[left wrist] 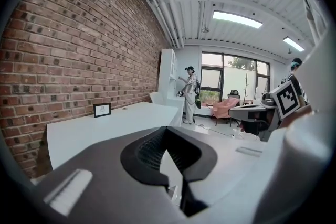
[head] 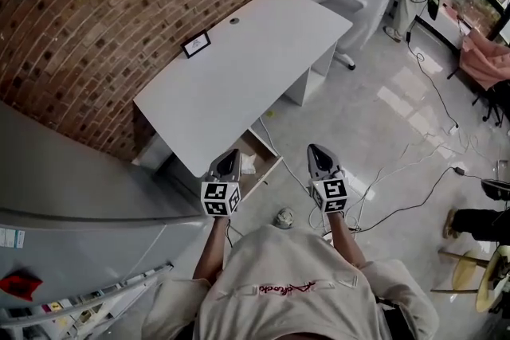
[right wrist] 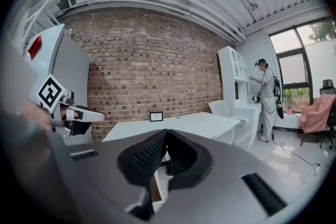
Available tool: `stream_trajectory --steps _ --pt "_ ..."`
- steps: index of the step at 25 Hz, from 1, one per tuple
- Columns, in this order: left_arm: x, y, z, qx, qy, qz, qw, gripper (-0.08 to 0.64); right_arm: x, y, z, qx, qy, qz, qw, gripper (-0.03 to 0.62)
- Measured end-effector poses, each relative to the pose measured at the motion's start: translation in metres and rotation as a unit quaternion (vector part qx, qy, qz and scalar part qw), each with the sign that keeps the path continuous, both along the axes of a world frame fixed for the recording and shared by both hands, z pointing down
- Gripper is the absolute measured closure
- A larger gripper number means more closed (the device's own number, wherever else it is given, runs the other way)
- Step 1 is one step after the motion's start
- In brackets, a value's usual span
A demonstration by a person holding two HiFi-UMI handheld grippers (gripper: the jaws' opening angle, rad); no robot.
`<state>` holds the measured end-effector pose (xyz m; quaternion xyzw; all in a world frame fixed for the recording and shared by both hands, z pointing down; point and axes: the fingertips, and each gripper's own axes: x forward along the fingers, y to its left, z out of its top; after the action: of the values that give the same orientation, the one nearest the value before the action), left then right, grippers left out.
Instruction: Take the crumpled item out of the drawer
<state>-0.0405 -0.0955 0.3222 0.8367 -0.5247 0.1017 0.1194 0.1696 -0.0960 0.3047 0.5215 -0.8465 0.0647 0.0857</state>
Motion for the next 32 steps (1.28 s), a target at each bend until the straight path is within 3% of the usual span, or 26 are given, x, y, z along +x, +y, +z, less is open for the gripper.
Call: stream_trajectory --steps 12,20,32 --pt "-0.001 -0.017 0.038 -0.051 -0.024 -0.021 0.9982 0.551 0.001 -0.033 0.042 -0.046 -0.007 -0.036 0.998 0.58" --pt "-0.003 -0.02 0.068 -0.082 -0.026 -0.01 0.9963 0.551 -0.005 -0.033 0.07 -0.074 -0.005 -0.036 0.997 0.58" --pt "-0.039 -0.022 0.106 -0.099 -0.009 0.017 0.9949 0.551 -0.06 -0.029 0.099 -0.09 -0.002 -0.015 0.996 0.58"
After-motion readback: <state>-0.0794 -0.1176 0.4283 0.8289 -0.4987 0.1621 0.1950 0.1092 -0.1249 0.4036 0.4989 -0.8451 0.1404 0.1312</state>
